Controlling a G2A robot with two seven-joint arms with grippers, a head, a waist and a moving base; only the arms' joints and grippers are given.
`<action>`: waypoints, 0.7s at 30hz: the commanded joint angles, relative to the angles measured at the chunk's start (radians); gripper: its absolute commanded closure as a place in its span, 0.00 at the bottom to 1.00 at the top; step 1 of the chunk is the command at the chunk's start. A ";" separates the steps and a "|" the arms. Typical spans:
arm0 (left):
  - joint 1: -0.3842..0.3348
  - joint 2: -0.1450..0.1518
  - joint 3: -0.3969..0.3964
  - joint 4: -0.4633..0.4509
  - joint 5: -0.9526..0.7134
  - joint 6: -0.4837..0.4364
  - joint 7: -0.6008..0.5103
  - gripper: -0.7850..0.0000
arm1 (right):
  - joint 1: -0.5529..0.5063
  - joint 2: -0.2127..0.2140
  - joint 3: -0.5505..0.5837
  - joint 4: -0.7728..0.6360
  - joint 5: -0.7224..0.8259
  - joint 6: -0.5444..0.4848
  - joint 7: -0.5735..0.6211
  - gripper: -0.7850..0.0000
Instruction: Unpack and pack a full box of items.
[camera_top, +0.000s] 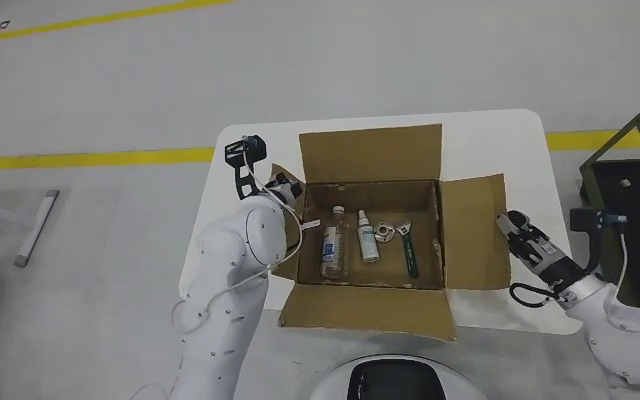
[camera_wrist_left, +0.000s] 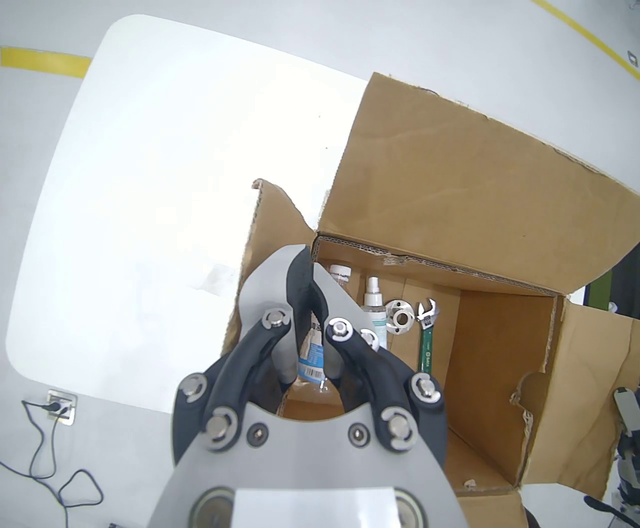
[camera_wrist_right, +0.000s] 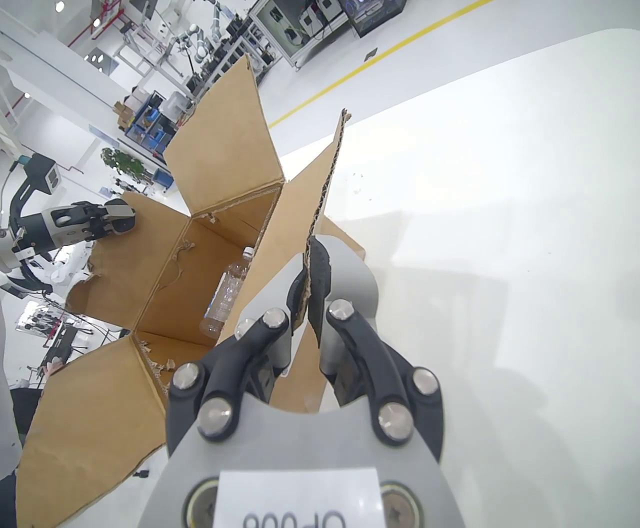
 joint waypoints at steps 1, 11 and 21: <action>-0.001 -0.001 0.003 0.005 0.009 0.001 0.002 1.00 | -0.002 0.000 0.002 0.001 0.001 0.002 -0.006 1.00; -0.010 -0.011 0.006 0.088 0.045 -0.002 0.060 1.00 | -0.033 -0.003 0.017 -0.003 0.006 0.010 -0.033 1.00; -0.006 -0.021 0.011 0.143 0.067 -0.001 0.080 0.60 | -0.042 -0.005 0.019 -0.003 0.007 0.012 -0.032 1.00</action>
